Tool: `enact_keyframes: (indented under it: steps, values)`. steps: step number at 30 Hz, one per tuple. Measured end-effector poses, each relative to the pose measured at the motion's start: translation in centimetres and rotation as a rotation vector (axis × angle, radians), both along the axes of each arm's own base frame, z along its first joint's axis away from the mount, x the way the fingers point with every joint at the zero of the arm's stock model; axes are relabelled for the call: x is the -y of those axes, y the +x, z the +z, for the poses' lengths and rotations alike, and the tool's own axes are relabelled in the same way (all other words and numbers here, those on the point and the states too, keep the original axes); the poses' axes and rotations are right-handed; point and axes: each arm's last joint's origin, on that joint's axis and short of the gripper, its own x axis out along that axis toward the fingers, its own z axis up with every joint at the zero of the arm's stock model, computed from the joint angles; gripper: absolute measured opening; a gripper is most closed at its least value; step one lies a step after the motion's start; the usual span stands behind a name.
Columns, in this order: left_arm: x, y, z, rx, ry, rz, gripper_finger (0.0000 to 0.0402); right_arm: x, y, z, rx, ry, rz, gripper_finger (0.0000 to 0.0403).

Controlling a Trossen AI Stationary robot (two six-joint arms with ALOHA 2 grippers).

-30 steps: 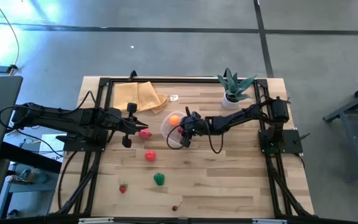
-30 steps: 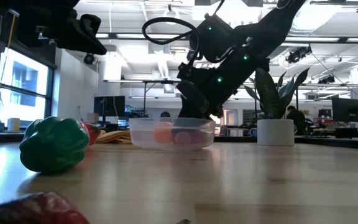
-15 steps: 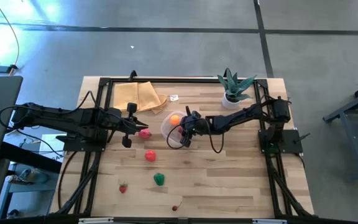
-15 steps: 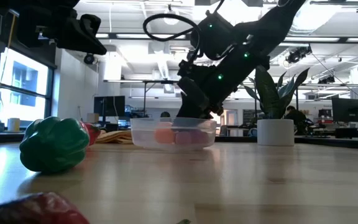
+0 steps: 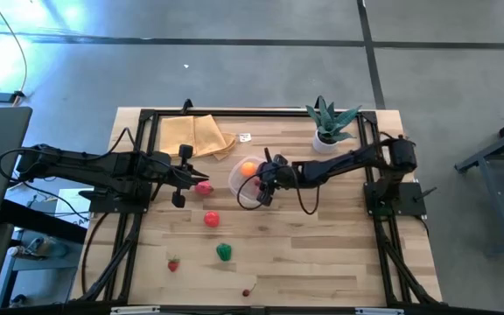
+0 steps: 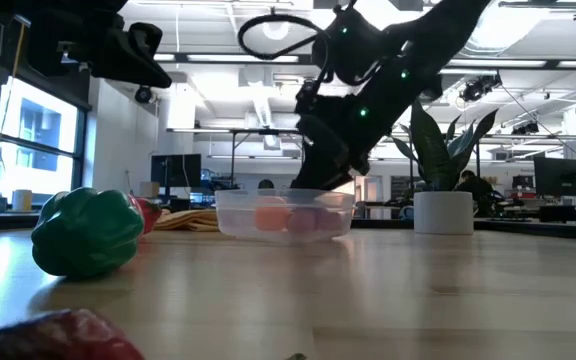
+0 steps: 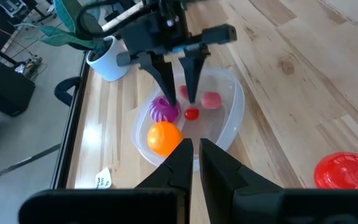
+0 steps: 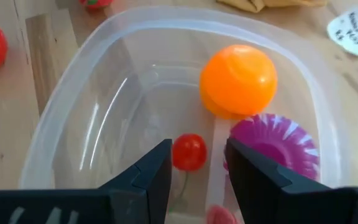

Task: Pick and placing Produce into tupperware
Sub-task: Put the dragon fruit into the transparent bin

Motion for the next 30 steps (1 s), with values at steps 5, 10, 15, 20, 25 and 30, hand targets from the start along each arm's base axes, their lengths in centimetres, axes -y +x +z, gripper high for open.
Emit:
enact_keyframes:
  steps: [5, 10, 15, 20, 25, 30]
  values:
    - [0.0, 0.0, 0.0, -0.001, 0.0, 0.0, 0.0019, -0.5, -0.4, 1.0, 0.0, -0.026, 0.0, 0.0145]
    - [0.0, 0.0, 0.0, 0.0, 0.0, 0.0, 0.0019, -1.3, -0.7, 1.7, 0.001, -0.035, 0.015, 0.0145]
    - [0.0, 0.0, 0.0, 0.0, 0.0, 0.0, 0.0019, -3.1, -1.2, 3.1, 0.027, -0.029, 0.061, 0.0145]
    - [0.0, 0.0, 0.0, 0.0, 0.0, 0.0, 0.0019, -5.5, -1.9, 4.6, 0.066, -0.028, 0.13, 0.0145]
    - [0.0, 0.0, 0.0, 0.0, 0.0, 0.0, 0.0019, -8.8, -2.8, 5.4, 0.082, -0.026, 0.236, 0.0145]
    - [0.0, 0.0, 0.0, 0.0, 0.0, 0.0, 0.0019, -12.0, -3.7, 5.4, 0.081, -0.077, 0.328, 0.0145]
